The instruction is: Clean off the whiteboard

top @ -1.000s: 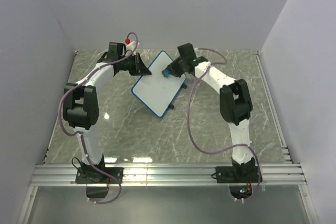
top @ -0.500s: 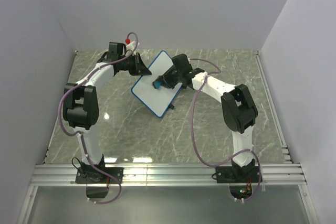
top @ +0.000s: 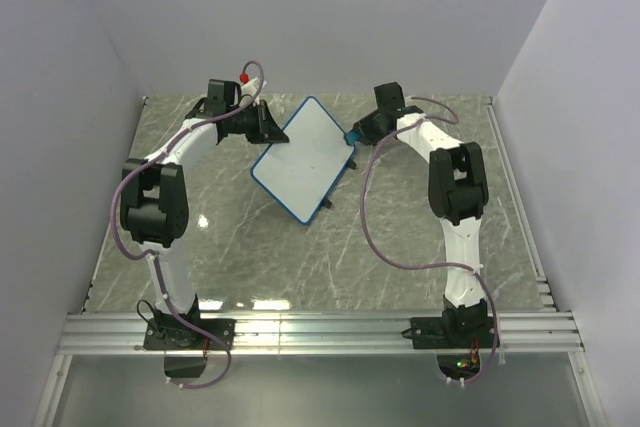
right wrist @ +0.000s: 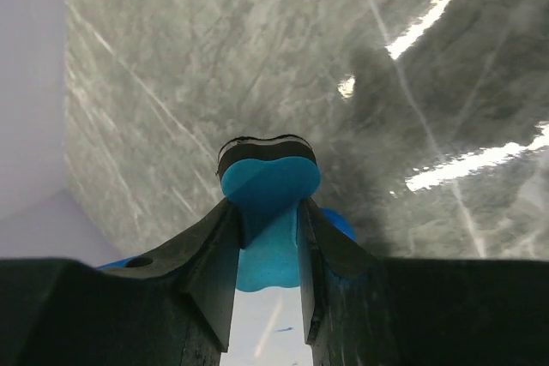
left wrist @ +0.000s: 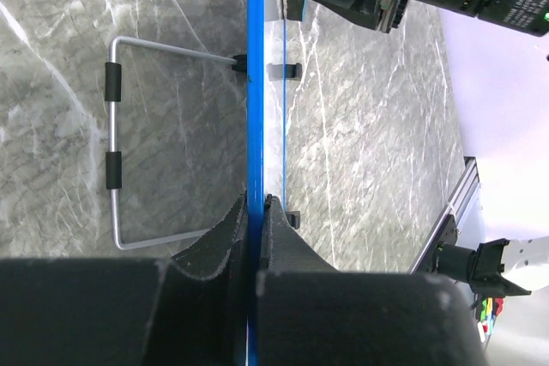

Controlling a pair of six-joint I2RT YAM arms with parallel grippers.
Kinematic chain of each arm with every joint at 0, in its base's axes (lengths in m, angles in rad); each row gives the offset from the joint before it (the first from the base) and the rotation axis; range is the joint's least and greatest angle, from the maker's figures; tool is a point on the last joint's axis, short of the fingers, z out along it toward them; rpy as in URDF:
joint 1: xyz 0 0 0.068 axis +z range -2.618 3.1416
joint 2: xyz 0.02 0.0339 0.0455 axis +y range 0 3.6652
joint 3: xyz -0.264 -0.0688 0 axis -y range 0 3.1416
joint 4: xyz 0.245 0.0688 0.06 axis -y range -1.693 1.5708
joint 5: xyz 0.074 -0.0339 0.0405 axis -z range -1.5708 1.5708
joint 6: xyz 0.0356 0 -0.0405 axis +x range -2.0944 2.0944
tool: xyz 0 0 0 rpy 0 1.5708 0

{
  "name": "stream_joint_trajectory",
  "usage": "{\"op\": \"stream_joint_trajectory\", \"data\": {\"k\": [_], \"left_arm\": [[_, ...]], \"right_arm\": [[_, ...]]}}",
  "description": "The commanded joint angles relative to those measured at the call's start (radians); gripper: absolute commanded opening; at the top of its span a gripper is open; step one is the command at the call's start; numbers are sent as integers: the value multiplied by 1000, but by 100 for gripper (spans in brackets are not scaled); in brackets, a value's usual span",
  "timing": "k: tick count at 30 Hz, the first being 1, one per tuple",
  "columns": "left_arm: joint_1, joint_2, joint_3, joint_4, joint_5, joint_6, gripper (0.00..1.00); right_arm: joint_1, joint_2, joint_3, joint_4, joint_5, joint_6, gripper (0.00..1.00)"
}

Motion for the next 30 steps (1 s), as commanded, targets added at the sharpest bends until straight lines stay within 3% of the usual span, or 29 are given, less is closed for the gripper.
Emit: {"op": "stream_joint_trajectory", "data": {"k": [1, 10, 20, 30], "left_arm": [[-38, 6, -17, -140, -44, 82, 0], [-39, 17, -16, -137, -47, 82, 0], [-39, 32, 6, -128, -47, 72, 0], [-39, 20, -22, -94, -41, 52, 0]], "right_arm": [[36, -3, 28, -30, 28, -19, 0], [142, -116, -118, 57, -11, 47, 0], [300, -232, -403, 201, -60, 176, 0], [400, -200, -343, 307, -160, 214, 0]]}}
